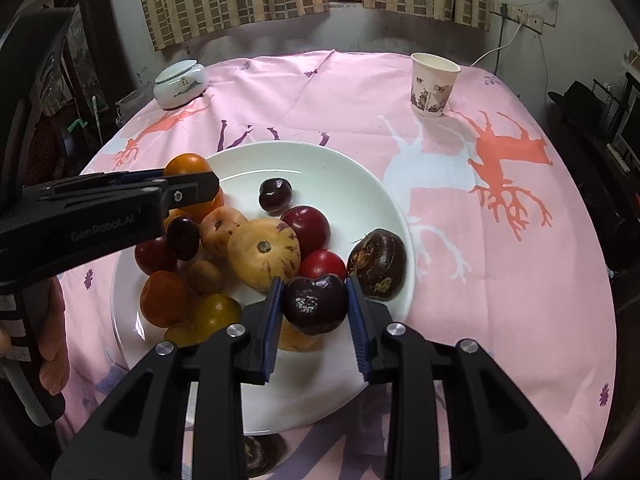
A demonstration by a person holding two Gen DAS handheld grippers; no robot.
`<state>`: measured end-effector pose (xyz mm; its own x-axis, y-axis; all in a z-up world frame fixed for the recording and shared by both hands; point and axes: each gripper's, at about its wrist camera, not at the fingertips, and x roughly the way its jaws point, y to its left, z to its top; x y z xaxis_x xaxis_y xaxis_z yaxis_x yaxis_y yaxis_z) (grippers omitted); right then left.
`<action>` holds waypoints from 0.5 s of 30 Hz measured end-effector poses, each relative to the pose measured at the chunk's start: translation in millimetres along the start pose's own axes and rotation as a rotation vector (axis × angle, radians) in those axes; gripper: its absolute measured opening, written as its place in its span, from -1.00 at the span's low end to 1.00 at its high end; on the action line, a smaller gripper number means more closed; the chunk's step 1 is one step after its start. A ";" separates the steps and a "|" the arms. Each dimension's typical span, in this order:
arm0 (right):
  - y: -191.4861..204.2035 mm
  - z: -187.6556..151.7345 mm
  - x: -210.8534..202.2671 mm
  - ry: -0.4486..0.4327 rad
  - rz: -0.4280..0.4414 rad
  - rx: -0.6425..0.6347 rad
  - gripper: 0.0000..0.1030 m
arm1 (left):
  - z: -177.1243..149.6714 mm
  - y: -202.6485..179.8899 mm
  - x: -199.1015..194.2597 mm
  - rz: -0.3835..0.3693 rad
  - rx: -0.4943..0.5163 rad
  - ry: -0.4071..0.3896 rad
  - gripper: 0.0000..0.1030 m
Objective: Organize fruits
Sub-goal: 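Carry the orange and dark purple fruit onto the plate and release both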
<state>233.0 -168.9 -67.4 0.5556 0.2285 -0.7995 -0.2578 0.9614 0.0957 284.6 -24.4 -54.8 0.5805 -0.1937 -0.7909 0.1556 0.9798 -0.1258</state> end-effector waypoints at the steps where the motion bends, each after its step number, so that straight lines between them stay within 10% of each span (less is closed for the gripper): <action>1: -0.6 -0.2 0.6 -0.001 -0.003 0.002 -0.39 | 2.0 -0.1 4.2 0.000 0.000 0.007 -0.24; 4: -3.5 1.8 3.2 -0.002 -0.014 0.013 -0.32 | 7.9 -2.6 12.5 0.021 0.008 0.017 -0.12; 7: -4.1 2.2 -1.5 -0.024 -0.035 0.009 0.16 | 8.6 -2.2 -0.4 0.022 -0.003 -0.031 0.31; 15: 10.4 -21.0 -45.7 -0.048 -0.002 -0.032 0.18 | -28.6 4.8 -74.5 -0.036 -0.032 -0.113 0.49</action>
<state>188.4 -172.5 -42.3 0.5934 0.2340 -0.7701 -0.2814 0.9568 0.0739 219.3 -3.9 -13.6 0.6619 -0.2311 -0.7130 0.1532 0.9729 -0.1731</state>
